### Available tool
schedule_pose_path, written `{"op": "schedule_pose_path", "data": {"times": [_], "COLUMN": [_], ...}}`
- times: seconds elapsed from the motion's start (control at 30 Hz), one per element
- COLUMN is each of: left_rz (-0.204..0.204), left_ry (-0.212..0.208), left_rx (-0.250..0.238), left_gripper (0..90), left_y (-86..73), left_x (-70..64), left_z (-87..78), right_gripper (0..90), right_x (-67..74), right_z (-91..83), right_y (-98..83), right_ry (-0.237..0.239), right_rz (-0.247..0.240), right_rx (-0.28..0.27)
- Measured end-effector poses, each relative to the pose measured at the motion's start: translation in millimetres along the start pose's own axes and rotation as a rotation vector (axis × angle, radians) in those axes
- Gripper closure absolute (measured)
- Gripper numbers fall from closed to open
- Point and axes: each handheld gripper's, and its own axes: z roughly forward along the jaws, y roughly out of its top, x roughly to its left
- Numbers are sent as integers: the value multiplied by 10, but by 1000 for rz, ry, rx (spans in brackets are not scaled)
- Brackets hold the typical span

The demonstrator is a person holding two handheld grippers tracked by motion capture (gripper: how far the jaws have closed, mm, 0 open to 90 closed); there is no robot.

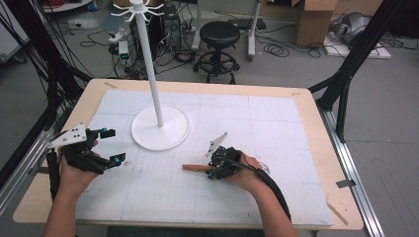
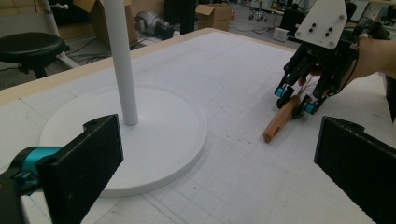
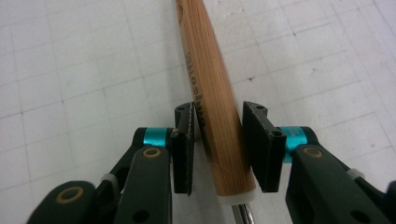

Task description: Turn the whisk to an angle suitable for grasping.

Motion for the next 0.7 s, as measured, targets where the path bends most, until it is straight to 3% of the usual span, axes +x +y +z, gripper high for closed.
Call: {"op": "schedule_pose_path", "data": {"times": [0.03,0.1,0.17,0.33,0.57,0.7], "left_rz": [1,2,0,2,1,-2], "left_ry": [1,1,2,2,2,4], "left_rx": [0,-1,-1,0,-2,-4], "left_gripper": [18,18,18,18,18,18], "left_y": [0,1,0,0,2,1], "left_x": [0,1,2,3,1,2], "left_z": [0,-1,-1,1,-1,-3], "right_gripper": [622,528,497,464,459,446], "right_x": [-6,-3,-16,0,-8,14], "right_z": [-2,-14,-44,-175,-248,-287], "right_y": [-4,-14,-29,-24,-36,-8], "right_ry": [2,-38,-39,-117,-107,-100], "right_rz": [-2,-5,10,13,15,-7], "right_rx": [0,-2,-19,-73,-101,-106]}}
